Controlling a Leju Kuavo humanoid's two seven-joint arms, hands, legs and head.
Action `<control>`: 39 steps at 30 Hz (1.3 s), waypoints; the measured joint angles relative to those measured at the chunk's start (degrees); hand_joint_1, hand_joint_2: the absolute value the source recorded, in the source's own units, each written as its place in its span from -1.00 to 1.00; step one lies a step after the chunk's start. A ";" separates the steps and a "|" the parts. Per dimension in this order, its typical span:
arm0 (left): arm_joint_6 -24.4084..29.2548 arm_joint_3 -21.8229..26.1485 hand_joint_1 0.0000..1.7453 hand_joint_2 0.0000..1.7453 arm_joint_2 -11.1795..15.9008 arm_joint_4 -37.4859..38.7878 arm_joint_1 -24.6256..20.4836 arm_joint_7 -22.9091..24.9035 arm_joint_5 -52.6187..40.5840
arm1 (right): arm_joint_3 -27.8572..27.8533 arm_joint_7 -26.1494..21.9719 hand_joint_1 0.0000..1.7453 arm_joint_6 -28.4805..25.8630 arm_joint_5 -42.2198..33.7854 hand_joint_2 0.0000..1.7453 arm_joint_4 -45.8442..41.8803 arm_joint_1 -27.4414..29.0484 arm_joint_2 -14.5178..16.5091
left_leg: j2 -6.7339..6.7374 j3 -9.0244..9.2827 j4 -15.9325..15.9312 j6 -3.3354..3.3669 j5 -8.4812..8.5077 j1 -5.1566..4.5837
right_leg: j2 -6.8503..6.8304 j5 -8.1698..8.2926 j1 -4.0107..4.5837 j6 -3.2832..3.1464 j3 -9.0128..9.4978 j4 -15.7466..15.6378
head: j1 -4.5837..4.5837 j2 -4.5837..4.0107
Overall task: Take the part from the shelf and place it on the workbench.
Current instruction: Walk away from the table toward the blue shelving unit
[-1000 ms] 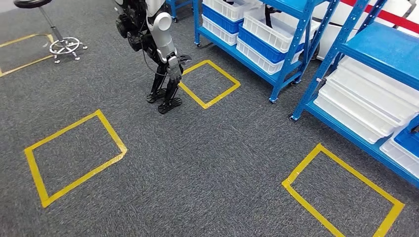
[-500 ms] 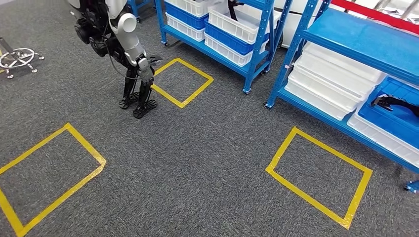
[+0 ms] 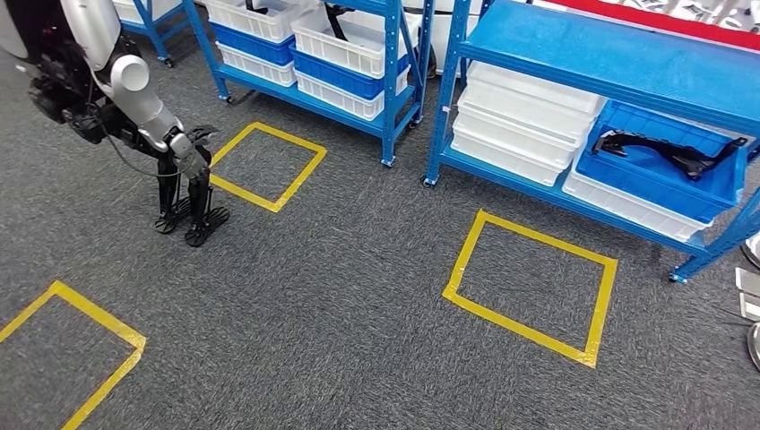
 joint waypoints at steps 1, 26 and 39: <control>-0.01 0.00 -1.00 -1.00 0.02 0.00 -0.04 0.02 -0.01 | 0.00 0.01 -1.00 0.00 0.00 -1.00 -0.01 -0.02 0.00 | -0.84 0.81 -1.99 0.20 0.52 0.02 | 0.61 -0.10 -0.04 0.34 -0.20 0.18 | 0.01 0.00; -0.61 -0.08 -1.00 -1.00 -0.51 -0.01 -0.12 0.42 -0.01 | 1.38 1.42 -1.00 0.63 0.17 -1.00 0.01 -0.06 -0.04 | 3.64 -4.04 12.47 -0.49 -9.19 -0.45 | -4.59 0.53 -0.15 -0.85 -0.92 -0.11 | -0.11 0.00; -0.83 -0.29 -1.00 -1.00 -0.73 -0.01 -0.52 0.51 0.02 | 2.70 3.05 -1.00 -2.17 1.88 -1.00 0.01 -0.07 -0.16 | 2.48 1.11 -2.80 2.45 -0.53 -0.07 | -4.20 -4.22 -0.33 2.27 -4.87 8.57 | 0.13 0.00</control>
